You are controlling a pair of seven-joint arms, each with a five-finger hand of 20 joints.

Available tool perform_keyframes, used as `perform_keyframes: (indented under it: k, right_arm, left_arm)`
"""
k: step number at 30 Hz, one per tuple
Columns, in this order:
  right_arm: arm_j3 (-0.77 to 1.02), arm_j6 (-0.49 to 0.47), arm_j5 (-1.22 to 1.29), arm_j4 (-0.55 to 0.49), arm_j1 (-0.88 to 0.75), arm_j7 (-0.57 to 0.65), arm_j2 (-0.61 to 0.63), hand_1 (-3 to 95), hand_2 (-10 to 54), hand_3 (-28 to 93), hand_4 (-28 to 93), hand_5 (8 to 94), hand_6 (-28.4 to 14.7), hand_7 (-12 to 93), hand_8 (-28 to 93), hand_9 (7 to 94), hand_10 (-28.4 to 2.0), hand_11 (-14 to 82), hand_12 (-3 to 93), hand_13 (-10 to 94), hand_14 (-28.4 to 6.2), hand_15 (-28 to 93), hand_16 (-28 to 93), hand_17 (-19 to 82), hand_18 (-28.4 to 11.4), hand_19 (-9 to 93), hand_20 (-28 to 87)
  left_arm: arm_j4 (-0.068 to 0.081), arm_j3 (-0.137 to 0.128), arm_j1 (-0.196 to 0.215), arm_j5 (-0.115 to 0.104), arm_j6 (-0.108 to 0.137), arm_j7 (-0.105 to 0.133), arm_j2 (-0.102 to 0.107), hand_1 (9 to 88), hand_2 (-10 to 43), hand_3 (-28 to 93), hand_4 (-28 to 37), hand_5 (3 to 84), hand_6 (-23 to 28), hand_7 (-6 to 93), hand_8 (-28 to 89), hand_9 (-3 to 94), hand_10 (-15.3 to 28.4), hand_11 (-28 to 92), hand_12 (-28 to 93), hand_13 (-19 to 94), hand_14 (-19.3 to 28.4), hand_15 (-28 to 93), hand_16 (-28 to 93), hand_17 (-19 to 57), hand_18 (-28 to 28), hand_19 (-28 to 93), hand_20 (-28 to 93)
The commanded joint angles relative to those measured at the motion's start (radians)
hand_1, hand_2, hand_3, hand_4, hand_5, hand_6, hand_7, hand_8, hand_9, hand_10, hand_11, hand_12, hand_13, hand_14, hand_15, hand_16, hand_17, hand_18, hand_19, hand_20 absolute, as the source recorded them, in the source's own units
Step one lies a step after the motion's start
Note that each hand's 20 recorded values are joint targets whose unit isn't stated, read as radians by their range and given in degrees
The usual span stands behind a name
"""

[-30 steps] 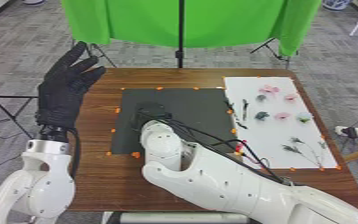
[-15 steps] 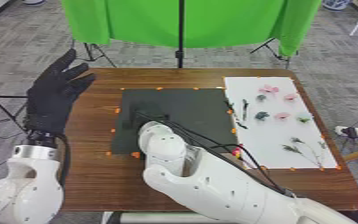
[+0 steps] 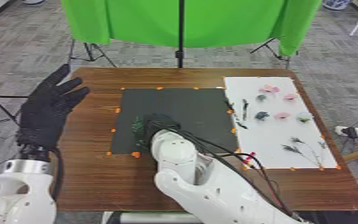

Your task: Arrange flowers

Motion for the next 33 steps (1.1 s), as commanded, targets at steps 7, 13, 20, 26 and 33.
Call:
perform_keyframes:
  k: [7,13,20,26,33]
  right_arm:
    - [0.000,-0.064,-0.039,-0.021,-0.084,-0.071,-0.018,24.8,7.7,69,-24,83.7,-4.3,11,-12,86.3,-14.6,52.4,23.5,81,-12.6,79,19,46,-26.5,93,53]
    - [0.004,-0.089,-0.097,-0.042,-0.115,-0.119,-0.028,24.9,8.0,69,-25,83.6,-4.3,11,-12,86.2,-14.8,52.4,23.5,81,-12.9,79,19,46,-26.5,93,53]
    - [-0.054,0.037,-0.186,-0.044,-0.072,-0.096,0.027,24.0,8.0,69,-24,85.9,-3.8,12,-12,87.9,-14.5,52.1,23.1,82,-12.6,79,18,47,-27.0,93,54]
    - [0.012,0.031,-0.144,-0.145,-0.082,-0.098,0.090,23.0,7.6,70,-24,93.2,-3.3,17,-12,91.3,-14.3,52.2,23.2,85,-12.4,79,18,51,-27.3,93,56]
    - [0.119,0.230,0.001,-0.327,-0.110,0.003,0.305,22.5,7.0,71,-23,90.7,-3.6,17,-11,89.8,-15.0,50.7,23.4,83,-12.7,78,19,49,-27.4,93,54]
  left_arm:
    - [0.011,0.014,-0.027,-0.007,0.016,0.000,0.014,25.7,5.7,79,-22.3,35.0,6.1,13.7,-11,33.5,17.8,22,11,25,24.6,47,-7,-9.6,22.3,50,12]
    - [0.012,0.013,-0.027,-0.008,0.018,-0.002,0.013,25.8,5.7,79,-22.2,35.0,6.1,13.9,-11,33.5,17.9,22,11,25,24.5,47,-7,-9.6,22.4,50,12]
    - [0.005,-0.001,-0.007,-0.003,0.016,-0.018,0.001,25.7,5.6,79,-22.2,35.0,6.2,13.9,-11,33.4,17.9,22,11,25,24.5,47,-7,-9.6,22.3,50,12]
    - [-0.014,-0.036,0.068,-0.011,0.029,-0.001,-0.022,25.8,5.6,79,-22.2,35.0,6.2,13.8,-11,33.4,17.8,22,11,25,24.5,47,-7,-9.6,22.4,50,12]
    - [-0.018,-0.055,0.123,-0.020,0.047,0.047,-0.022,25.7,5.5,79,-22.3,35.2,6.4,13.9,-11,33.5,18.0,22,11,25,24.7,47,-7,-9.0,23.2,53,14]
